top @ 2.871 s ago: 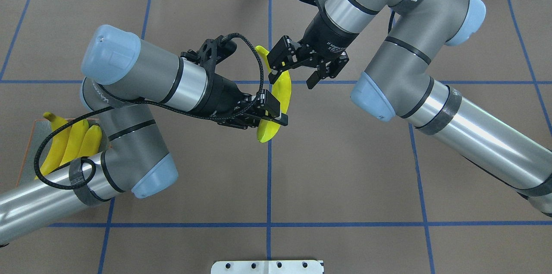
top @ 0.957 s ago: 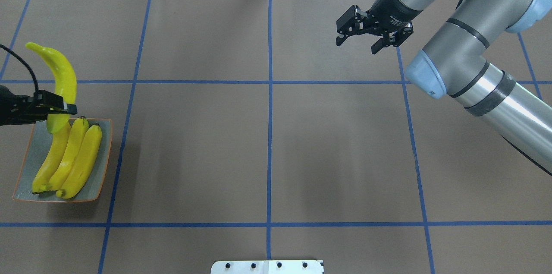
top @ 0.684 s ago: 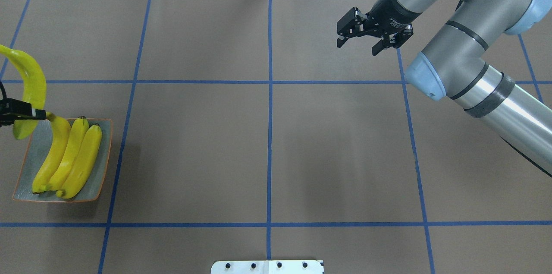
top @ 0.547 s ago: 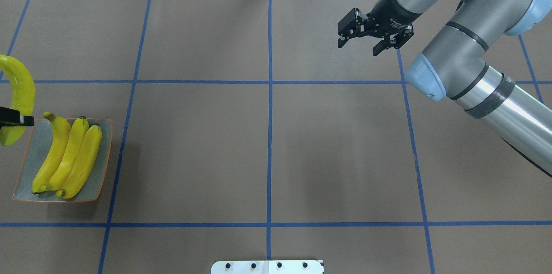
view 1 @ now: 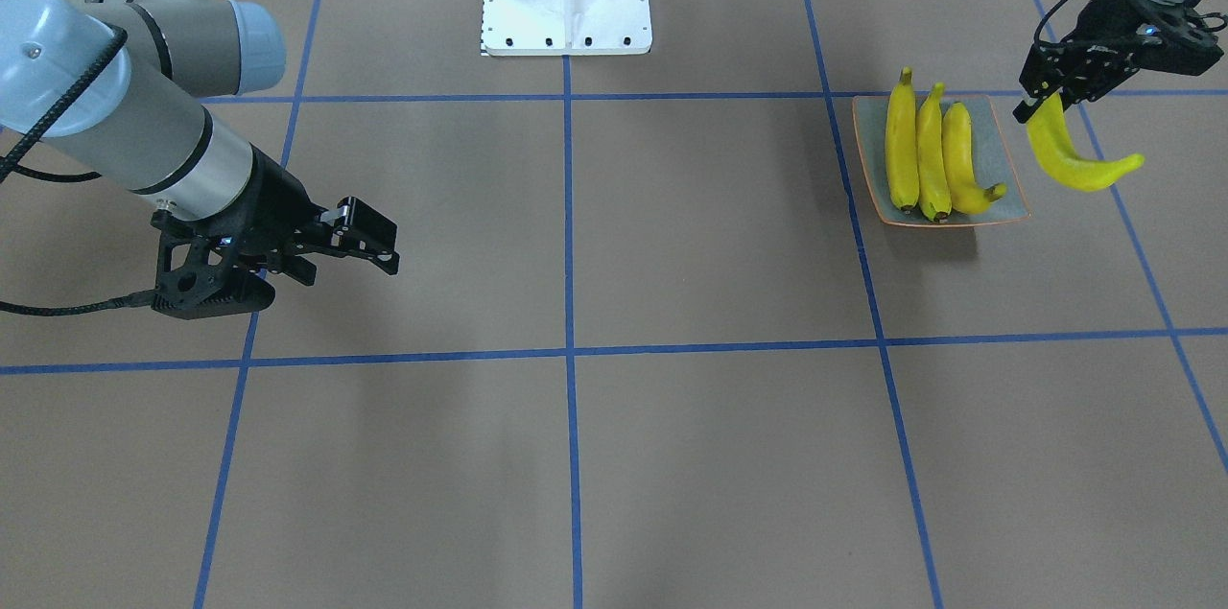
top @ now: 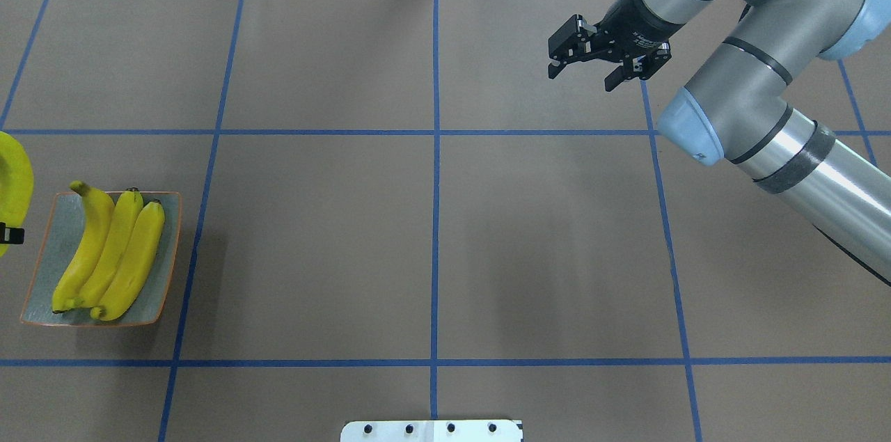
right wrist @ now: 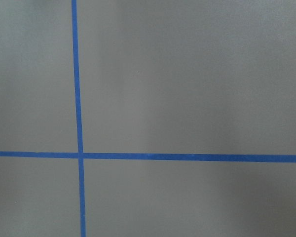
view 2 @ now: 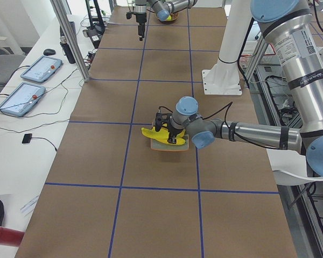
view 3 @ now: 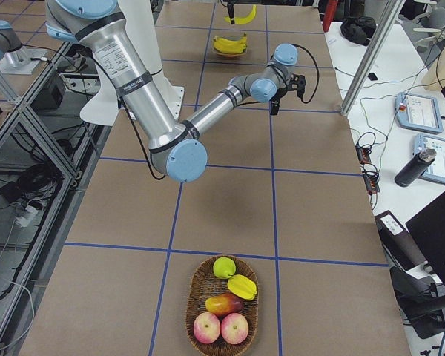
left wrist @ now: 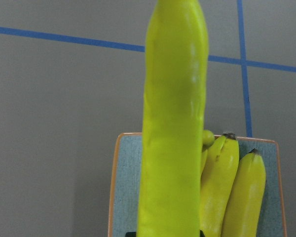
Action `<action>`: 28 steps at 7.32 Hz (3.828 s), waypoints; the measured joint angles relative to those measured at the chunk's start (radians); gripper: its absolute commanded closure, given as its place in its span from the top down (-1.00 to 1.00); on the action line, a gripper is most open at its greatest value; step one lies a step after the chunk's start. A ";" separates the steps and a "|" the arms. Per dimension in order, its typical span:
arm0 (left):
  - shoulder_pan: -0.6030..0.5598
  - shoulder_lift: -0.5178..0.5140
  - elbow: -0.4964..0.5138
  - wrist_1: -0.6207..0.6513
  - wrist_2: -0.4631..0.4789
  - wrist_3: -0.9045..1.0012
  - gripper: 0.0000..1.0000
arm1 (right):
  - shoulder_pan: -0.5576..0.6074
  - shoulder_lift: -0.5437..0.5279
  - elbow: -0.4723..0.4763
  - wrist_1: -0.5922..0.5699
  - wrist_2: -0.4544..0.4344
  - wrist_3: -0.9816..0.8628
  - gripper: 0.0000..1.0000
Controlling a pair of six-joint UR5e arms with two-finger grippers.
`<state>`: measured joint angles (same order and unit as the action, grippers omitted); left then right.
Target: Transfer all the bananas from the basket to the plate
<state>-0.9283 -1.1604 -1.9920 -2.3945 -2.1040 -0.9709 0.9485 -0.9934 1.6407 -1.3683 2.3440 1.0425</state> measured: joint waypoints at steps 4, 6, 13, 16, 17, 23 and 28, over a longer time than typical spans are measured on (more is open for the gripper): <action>0.086 -0.003 -0.002 0.081 0.042 0.081 -1.00 | 0.002 -0.002 0.002 0.001 0.000 -0.001 1.00; 0.128 -0.007 -0.001 0.086 0.048 0.084 -1.00 | 0.004 -0.003 0.002 0.000 0.000 -0.001 1.00; 0.141 -0.056 -0.010 0.219 0.056 0.084 -1.00 | 0.006 -0.003 0.002 0.000 0.000 0.000 1.00; 0.141 -0.058 -0.005 0.221 0.065 0.085 0.13 | 0.004 -0.003 0.002 0.001 -0.001 0.000 1.00; 0.141 -0.059 -0.004 0.221 0.080 0.084 0.53 | 0.004 -0.004 0.002 0.001 -0.001 0.000 1.00; 0.137 -0.096 -0.007 0.222 0.139 0.083 0.99 | 0.016 -0.008 0.001 0.001 -0.001 -0.007 1.00; -0.004 -0.329 -0.067 0.535 -0.016 0.113 0.99 | 0.136 -0.122 -0.011 -0.012 0.003 -0.198 1.00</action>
<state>-0.9326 -1.4899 -2.0589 -1.8598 -2.1196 -0.8575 1.0843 -1.1152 1.6299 -1.3802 2.3471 0.8447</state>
